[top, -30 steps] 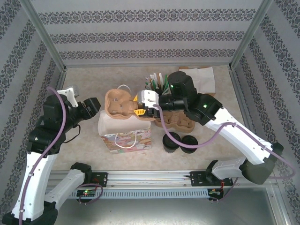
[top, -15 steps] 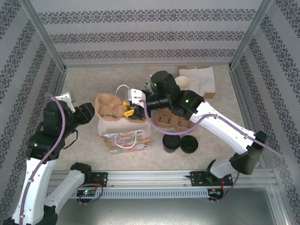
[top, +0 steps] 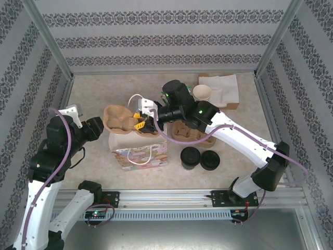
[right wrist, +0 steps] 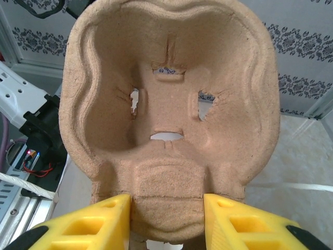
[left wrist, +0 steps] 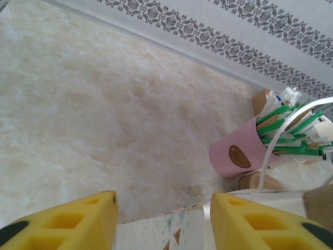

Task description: Pack the takeout coffee

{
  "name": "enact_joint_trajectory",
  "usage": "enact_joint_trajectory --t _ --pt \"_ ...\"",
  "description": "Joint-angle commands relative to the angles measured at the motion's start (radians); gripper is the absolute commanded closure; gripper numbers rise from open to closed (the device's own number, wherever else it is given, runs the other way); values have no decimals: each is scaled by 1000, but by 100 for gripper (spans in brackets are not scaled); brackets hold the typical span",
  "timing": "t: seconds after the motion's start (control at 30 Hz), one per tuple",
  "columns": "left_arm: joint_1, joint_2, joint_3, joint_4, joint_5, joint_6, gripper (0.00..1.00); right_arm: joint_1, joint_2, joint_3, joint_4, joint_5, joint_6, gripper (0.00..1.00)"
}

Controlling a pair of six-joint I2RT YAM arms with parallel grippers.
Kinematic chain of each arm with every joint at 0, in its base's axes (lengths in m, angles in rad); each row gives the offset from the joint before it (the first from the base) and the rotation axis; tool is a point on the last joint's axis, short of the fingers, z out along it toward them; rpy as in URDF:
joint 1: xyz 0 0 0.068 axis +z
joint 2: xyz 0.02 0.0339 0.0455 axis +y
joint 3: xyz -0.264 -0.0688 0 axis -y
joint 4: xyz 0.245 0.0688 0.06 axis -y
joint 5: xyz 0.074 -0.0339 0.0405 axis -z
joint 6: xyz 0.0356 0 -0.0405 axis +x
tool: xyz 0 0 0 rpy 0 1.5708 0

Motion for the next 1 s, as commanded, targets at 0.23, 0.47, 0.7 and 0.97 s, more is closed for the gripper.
enact_joint_trajectory --t 0.23,0.47,0.7,0.97 --pt "9 -2 -8 -6 22 26 50 -11 -20 -78 11 -1 21 61" --pt "9 1 -19 25 73 14 50 -17 -48 -106 -29 45 -10 61" --pt "10 3 -21 27 81 14 50 -19 -57 -103 -78 73 -40 61" --pt "10 15 -22 34 104 11 50 -16 -30 -54 -172 89 -80 61"
